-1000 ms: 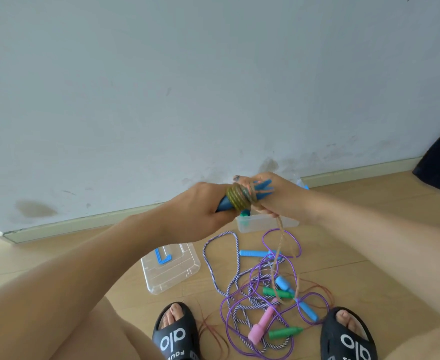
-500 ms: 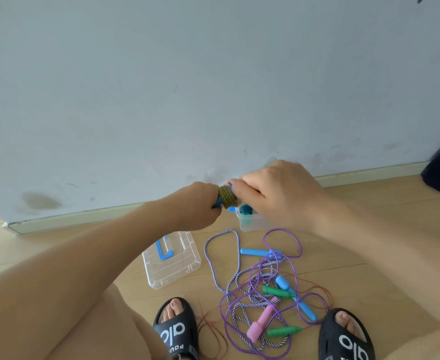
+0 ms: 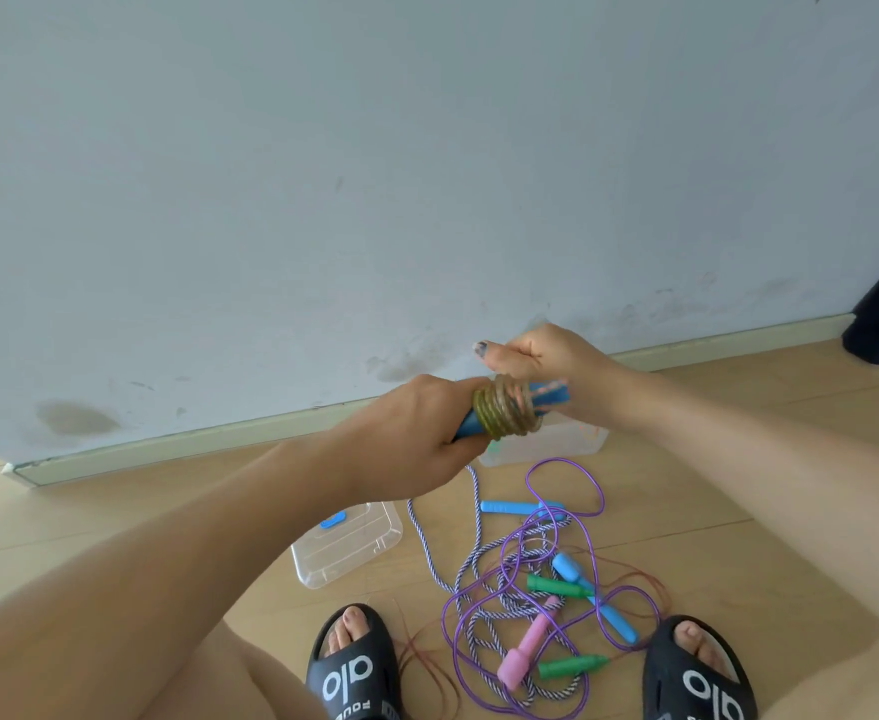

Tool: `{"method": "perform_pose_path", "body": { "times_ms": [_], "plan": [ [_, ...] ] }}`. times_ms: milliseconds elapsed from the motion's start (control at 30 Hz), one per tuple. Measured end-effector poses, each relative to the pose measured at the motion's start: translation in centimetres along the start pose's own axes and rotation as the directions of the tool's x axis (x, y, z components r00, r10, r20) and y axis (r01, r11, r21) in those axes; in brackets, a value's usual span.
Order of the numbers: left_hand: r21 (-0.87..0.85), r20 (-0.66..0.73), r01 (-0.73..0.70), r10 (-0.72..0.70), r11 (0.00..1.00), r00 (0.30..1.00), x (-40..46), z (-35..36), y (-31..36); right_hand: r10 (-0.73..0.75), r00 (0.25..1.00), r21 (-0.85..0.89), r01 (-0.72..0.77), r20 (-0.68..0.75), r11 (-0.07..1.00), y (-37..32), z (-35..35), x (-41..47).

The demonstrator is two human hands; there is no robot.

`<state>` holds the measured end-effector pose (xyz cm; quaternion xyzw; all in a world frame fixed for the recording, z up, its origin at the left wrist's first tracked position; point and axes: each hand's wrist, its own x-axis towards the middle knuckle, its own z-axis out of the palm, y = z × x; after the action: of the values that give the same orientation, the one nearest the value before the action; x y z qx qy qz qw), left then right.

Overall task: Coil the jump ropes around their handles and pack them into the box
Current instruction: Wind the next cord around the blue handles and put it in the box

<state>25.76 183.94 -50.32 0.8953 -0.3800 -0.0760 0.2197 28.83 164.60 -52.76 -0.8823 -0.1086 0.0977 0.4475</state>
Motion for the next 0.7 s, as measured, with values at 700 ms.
{"method": "perform_pose_path", "body": {
  "times_ms": [700],
  "plan": [
    [0.024, 0.07, 0.464, -0.464, 0.886, 0.883, 1.7, 0.3, -1.4, -0.503, 0.86, -0.744, 0.282, -0.083, 0.606, -3.8, -0.1, -3.8]
  ]
}}
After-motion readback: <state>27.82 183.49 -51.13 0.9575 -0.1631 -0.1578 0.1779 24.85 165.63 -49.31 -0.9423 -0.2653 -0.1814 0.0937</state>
